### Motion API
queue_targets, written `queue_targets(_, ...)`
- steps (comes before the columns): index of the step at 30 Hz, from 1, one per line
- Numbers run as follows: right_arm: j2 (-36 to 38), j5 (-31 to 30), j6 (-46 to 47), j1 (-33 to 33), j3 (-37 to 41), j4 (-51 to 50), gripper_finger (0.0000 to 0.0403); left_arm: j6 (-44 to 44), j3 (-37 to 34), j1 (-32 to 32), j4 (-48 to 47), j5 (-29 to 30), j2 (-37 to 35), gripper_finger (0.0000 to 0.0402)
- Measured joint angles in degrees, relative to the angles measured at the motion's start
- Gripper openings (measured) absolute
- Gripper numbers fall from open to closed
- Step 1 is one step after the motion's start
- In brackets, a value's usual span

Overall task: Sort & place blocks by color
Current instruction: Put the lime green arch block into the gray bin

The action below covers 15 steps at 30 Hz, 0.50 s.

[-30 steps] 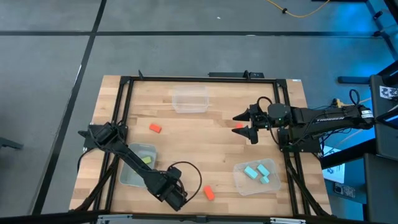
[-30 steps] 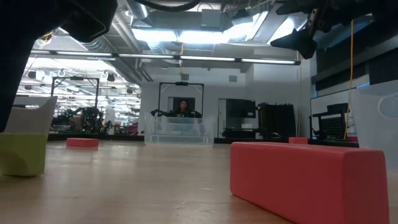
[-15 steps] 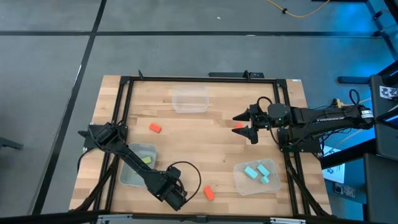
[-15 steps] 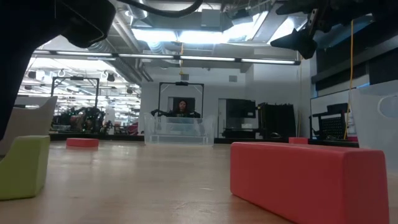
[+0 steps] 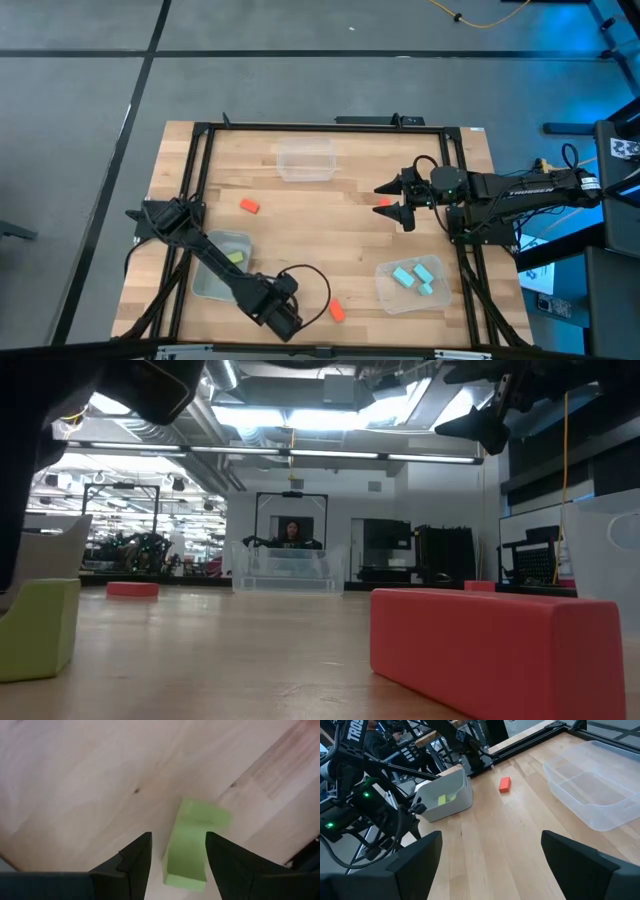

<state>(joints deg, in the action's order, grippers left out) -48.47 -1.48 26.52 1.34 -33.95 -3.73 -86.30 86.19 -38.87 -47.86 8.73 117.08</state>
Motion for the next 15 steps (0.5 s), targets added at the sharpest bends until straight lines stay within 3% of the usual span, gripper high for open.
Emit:
queue_targets(4,0.0,0.0,0.0,0.0,0.0,0.0,0.0344,2.5,0.0,0.0,0.1,2.2,-0.1,0.0179)
queue_targets(15,0.0,0.0,0.0,0.0,0.0,0.0,0.0344,11.0,0.0,-0.6,1.3,-4.6,-0.2,0.0179)
